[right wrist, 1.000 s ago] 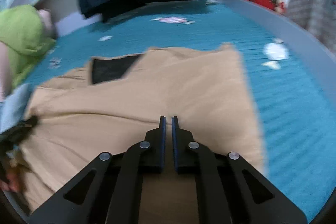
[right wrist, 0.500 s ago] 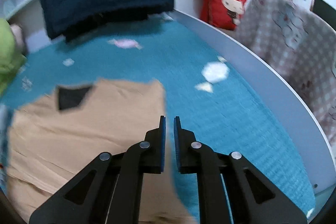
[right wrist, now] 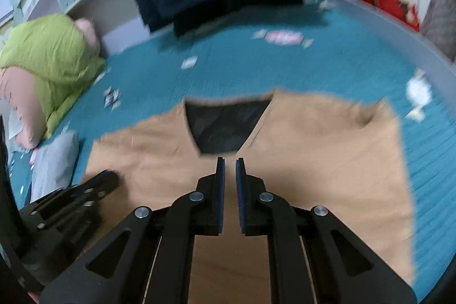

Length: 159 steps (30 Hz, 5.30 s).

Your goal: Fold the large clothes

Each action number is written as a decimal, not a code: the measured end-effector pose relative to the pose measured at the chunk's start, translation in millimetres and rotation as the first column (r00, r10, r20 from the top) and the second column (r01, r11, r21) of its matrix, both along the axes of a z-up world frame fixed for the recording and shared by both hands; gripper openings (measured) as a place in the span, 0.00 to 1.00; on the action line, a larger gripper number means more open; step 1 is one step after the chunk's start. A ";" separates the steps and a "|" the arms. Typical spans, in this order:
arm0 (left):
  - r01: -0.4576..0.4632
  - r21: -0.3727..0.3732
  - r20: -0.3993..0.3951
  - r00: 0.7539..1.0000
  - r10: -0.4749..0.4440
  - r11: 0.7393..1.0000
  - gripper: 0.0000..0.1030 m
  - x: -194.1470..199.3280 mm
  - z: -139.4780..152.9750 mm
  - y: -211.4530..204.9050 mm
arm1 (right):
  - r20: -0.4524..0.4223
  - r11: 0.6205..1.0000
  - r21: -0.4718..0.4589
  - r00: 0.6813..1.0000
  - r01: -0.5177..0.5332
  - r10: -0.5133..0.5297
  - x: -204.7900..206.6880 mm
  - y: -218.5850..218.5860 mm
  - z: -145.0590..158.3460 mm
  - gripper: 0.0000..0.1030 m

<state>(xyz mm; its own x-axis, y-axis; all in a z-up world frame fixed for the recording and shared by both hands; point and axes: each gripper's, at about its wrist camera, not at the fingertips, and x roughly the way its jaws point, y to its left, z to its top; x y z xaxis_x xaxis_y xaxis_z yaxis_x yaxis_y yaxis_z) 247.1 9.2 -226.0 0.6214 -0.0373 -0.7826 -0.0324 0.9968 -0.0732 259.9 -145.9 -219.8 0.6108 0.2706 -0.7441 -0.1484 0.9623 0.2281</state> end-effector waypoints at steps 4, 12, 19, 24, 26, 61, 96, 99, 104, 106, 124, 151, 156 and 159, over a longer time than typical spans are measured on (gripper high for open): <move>0.015 0.014 0.001 1.000 -0.015 1.000 0.06 2.4 -25.0 0.4 | -0.009 1.000 -0.001 1.000 -0.010 0.010 7.4 0.9 -21.5 0.05; -0.046 0.049 0.019 0.999 0.045 0.998 0.06 11.4 -27.0 19.4 | -0.007 0.998 -0.046 0.999 0.035 -0.035 24.9 -40.9 -23.9 0.04; -0.159 0.129 0.009 0.987 0.159 0.979 0.06 14.0 -20.5 61.8 | -0.014 0.975 -0.118 0.982 0.187 -0.190 26.2 -101.3 -18.3 0.04; -0.250 0.139 -0.025 0.966 0.256 0.958 0.07 5.4 -11.8 109.1 | -0.025 0.938 -0.144 0.946 0.316 -0.322 7.3 -148.4 -14.5 0.04; -0.275 0.154 -0.027 0.959 0.282 0.949 0.07 -0.7 -4.3 122.1 | -0.031 0.918 -0.158 0.927 0.364 -0.373 -5.4 -162.4 -10.9 0.05; 0.005 -0.161 -0.146 0.989 -0.029 0.987 0.02 -61.4 -20.2 20.6 | -0.060 0.961 -0.103 0.962 0.258 -0.265 -88.4 -142.2 -14.2 0.00; 0.096 -0.224 0.020 0.995 -0.094 0.970 0.04 -53.0 13.5 21.4 | 0.101 0.984 -0.084 0.984 0.154 -0.146 -50.8 -79.6 40.8 0.06; 0.111 -0.246 0.055 0.993 -0.100 0.963 0.04 -34.1 21.5 16.8 | 0.061 0.999 0.041 0.998 0.005 -0.008 -28.8 -34.5 31.4 0.06; 0.078 -0.204 0.018 0.997 -0.076 0.976 0.04 5.7 -4.8 12.7 | -0.045 0.997 0.022 0.996 -0.073 0.074 14.9 11.8 -7.3 0.06; 0.059 -0.202 -0.006 0.998 -0.062 0.978 0.04 12.7 -22.1 21.6 | -0.066 0.999 -0.018 0.997 -0.049 0.048 20.3 1.6 -18.9 0.00; -0.127 -0.104 -0.002 0.992 0.128 0.986 0.02 -8.3 -35.1 128.6 | -0.088 0.899 -0.157 0.901 0.409 -0.425 -2.5 -181.2 -35.3 0.03; -0.114 -0.058 -0.084 0.990 0.109 0.992 0.56 -55.4 38.0 131.3 | -0.018 0.905 -0.179 0.918 0.387 -0.396 -37.0 -139.4 78.3 0.87; -0.089 -0.047 -0.078 0.993 0.085 0.995 0.58 -33.0 42.7 123.3 | -0.008 0.913 -0.214 0.934 0.347 -0.357 -16.5 -130.4 84.6 0.91; -0.079 -0.051 -0.077 0.994 0.075 0.996 0.60 -16.4 43.4 120.0 | -0.026 0.908 -0.250 0.935 0.336 -0.353 0.8 -126.5 79.7 0.91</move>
